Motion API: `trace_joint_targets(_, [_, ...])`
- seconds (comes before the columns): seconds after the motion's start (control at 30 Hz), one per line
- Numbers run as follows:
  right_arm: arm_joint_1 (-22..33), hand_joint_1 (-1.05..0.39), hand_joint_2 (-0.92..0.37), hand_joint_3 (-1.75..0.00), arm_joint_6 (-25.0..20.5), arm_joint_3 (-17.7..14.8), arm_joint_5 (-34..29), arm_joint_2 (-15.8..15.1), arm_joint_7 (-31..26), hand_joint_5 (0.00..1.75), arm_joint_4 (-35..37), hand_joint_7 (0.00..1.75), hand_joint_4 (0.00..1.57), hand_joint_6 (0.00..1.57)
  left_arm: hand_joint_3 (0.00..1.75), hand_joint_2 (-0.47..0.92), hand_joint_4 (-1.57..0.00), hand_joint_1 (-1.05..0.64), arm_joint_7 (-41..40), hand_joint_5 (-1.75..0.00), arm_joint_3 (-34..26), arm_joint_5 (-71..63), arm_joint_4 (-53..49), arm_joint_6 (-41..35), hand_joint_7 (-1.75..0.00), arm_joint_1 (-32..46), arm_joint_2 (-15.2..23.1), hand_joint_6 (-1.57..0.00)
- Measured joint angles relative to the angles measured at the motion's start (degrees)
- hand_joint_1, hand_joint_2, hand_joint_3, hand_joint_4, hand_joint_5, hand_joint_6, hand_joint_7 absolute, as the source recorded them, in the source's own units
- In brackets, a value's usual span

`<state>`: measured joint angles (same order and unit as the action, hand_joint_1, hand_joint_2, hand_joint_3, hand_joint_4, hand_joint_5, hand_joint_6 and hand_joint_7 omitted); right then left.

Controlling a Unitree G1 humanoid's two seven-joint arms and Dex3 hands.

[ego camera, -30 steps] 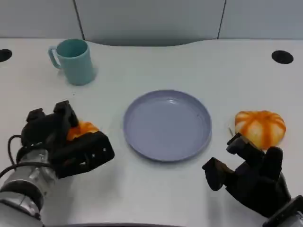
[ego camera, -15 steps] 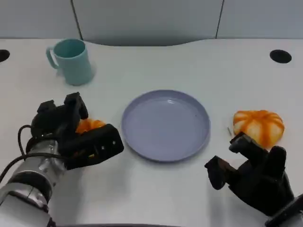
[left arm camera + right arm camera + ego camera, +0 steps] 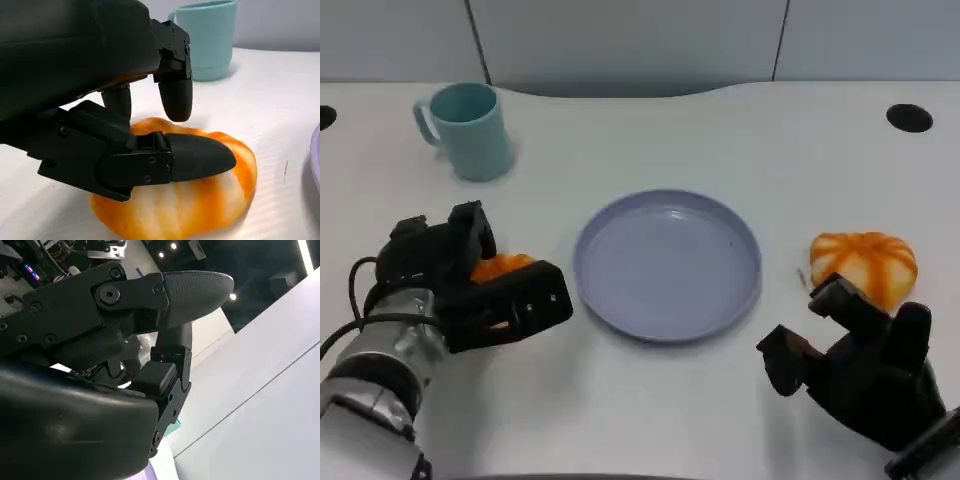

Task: Grasp the bread from the table and place it into the plate.

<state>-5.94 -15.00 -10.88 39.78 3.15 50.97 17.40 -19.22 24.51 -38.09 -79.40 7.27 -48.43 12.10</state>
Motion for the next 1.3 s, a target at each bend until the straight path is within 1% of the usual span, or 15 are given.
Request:
trace_joint_targets(0.1, [-0.5,-0.76,-0.92,-0.32,0.0,-0.2,0.0,0.1,0.0,1.41,0.7,0.83,0.90,0.84,0.23,0.90,0.00,-1.05,-0.5,-1.75,0.8,-0.6,0.3,0.1,-1.75,-0.4,0.1,0.00])
trace_joint_targets(0.17, [-0.9,-0.76,-0.92,-0.32,0.1,-0.2,-0.2,0.1,-0.2,1.44,0.9,0.86,0.88,0.82,0.26,0.92,0.00,-1.05,-2.1,-1.75,1.4,-1.2,0.5,0.8,-1.75,-0.4,0.2,0.00])
trace_joint_targets(0.27, [-1.2,-0.76,-0.92,-0.35,0.3,-0.1,-0.4,0.3,-0.8,1.46,0.9,0.89,0.85,0.79,0.29,0.92,0.00,-1.05,-2.4,-1.75,2.3,-1.7,0.6,1.3,-1.75,-0.7,0.5,0.00])
trace_joint_targets(0.37, [-1.1,-0.75,-0.92,-0.34,0.5,0.2,-0.4,0.7,-1.1,1.41,0.6,0.87,0.88,0.83,0.39,0.92,0.00,-1.05,-2.3,-1.75,2.8,-2.4,0.6,0.7,-1.75,-0.9,0.5,0.00])
trace_joint_targets(0.47, [-1.1,-0.75,-0.92,-0.33,0.5,0.3,-0.3,1.2,-1.3,1.39,0.4,0.85,0.89,0.84,0.46,0.92,0.00,-1.05,-2.3,-1.75,3.4,-2.7,0.6,-0.1,-1.75,-1.1,0.5,0.00])
trace_joint_targets(0.57, [-1.1,-0.76,-0.92,-0.35,0.9,0.5,-0.4,1.3,-1.2,1.41,0.4,0.89,0.87,0.82,0.54,0.92,0.00,-1.05,-2.3,-1.75,3.9,-3.2,0.5,-1.2,-1.75,-1.2,0.5,0.00])
trace_joint_targets(0.77, [-1.0,-0.76,-0.92,-0.36,2.6,0.7,-0.7,1.6,-0.9,1.41,0.5,0.91,0.87,0.81,0.56,0.92,0.00,-1.05,-2.3,-1.75,4.7,-3.7,0.4,-2.6,-1.75,-1.2,0.3,0.00])
trace_joint_targets(1.0, [-1.0,-0.76,-0.92,-0.36,2.7,0.7,-0.7,1.6,-0.8,1.41,0.6,0.92,0.87,0.80,0.57,0.92,0.00,-1.05,-2.3,-1.75,4.8,-3.7,0.4,-2.6,-1.75,-1.2,0.3,0.00])
trace_joint_targets(1.03, [-1.0,-0.77,-0.92,-0.36,2.7,0.7,-0.7,1.6,-0.8,1.44,0.6,0.96,0.88,0.81,0.63,0.92,0.00,-1.05,-2.3,-1.75,4.8,-3.7,0.4,-2.6,-1.75,-1.2,0.3,0.00])
trace_joint_targets(1.07, [-0.9,-0.76,-0.92,-0.36,2.7,0.8,-0.8,1.7,-1.0,1.45,0.5,0.98,0.88,0.81,0.65,0.92,0.00,-1.05,-2.3,-1.75,4.9,-3.7,0.4,-2.6,-1.75,-1.2,0.2,0.00])
trace_joint_targets(1.17, [-0.2,-0.77,-0.92,-0.37,2.8,1.2,-1.5,1.7,-2.3,1.46,-0.2,1.00,0.88,0.80,0.68,0.92,0.00,-1.05,-2.4,-1.75,5.3,-4.4,0.4,-2.6,-1.75,-1.2,-0.5,0.00])
trace_joint_targets(1.3, [-0.2,-0.77,-0.92,-0.35,2.5,1.4,-2.0,1.7,-2.5,1.47,-0.3,1.01,0.88,0.80,0.69,0.92,0.00,-1.05,-3.3,-1.75,5.5,-4.9,0.4,-2.6,-1.75,-1.2,-0.8,0.00])
